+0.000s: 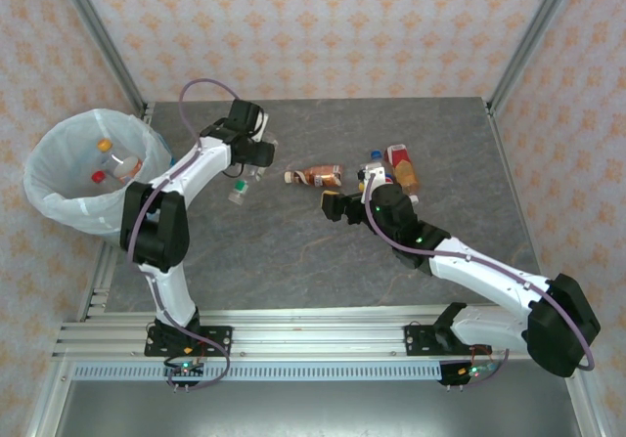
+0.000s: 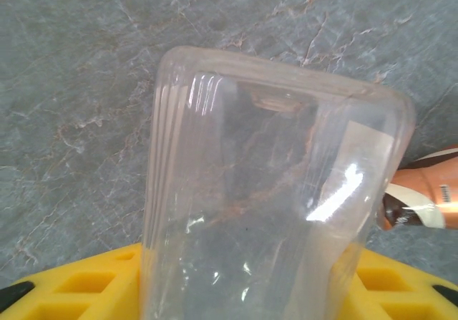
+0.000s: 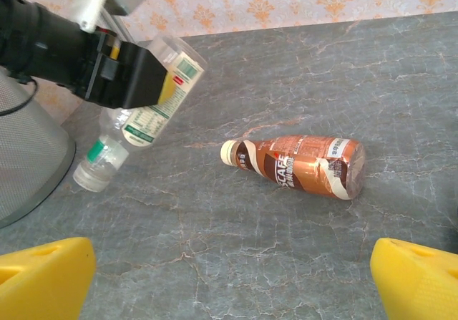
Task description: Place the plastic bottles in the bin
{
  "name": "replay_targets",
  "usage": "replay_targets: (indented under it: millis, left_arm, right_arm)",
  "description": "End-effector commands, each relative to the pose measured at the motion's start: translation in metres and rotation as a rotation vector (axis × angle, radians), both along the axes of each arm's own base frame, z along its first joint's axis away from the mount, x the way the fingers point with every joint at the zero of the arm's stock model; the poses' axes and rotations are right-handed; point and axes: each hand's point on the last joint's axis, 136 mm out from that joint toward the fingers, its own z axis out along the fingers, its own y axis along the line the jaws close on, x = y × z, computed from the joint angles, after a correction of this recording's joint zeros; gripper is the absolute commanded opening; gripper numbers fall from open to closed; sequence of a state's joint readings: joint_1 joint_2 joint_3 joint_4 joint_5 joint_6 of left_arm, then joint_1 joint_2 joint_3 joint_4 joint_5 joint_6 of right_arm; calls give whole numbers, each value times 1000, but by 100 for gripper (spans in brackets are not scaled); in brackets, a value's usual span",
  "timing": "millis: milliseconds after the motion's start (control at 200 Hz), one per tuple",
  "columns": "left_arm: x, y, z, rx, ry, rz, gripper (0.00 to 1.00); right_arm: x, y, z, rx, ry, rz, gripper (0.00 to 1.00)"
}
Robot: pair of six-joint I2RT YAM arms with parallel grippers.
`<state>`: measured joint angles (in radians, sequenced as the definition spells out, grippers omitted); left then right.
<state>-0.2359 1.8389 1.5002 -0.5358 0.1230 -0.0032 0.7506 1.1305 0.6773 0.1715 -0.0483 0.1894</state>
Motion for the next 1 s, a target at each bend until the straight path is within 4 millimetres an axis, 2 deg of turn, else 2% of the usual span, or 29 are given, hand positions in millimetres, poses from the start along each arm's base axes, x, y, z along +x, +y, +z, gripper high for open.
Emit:
replay_targets:
  millis: [0, 535, 761, 996]
  left_arm:
    - [3, -3, 44, -63, -129, 35, 0]
    - [-34, -14, 140, -245, -308, -6, 0]
    - [-48, -13, 192, -315, -434, 0, 0]
    - [-65, -9, 237, -373, -551, 11, 0]
  right_arm:
    - [2, 1, 9, 14, -15, -15, 99]
    - [4, 10, 9, 28, -6, 11, 99]
    - [4, 13, 14, 51, -13, 18, 99]
    - [4, 18, 28, 93, -32, 38, 99]
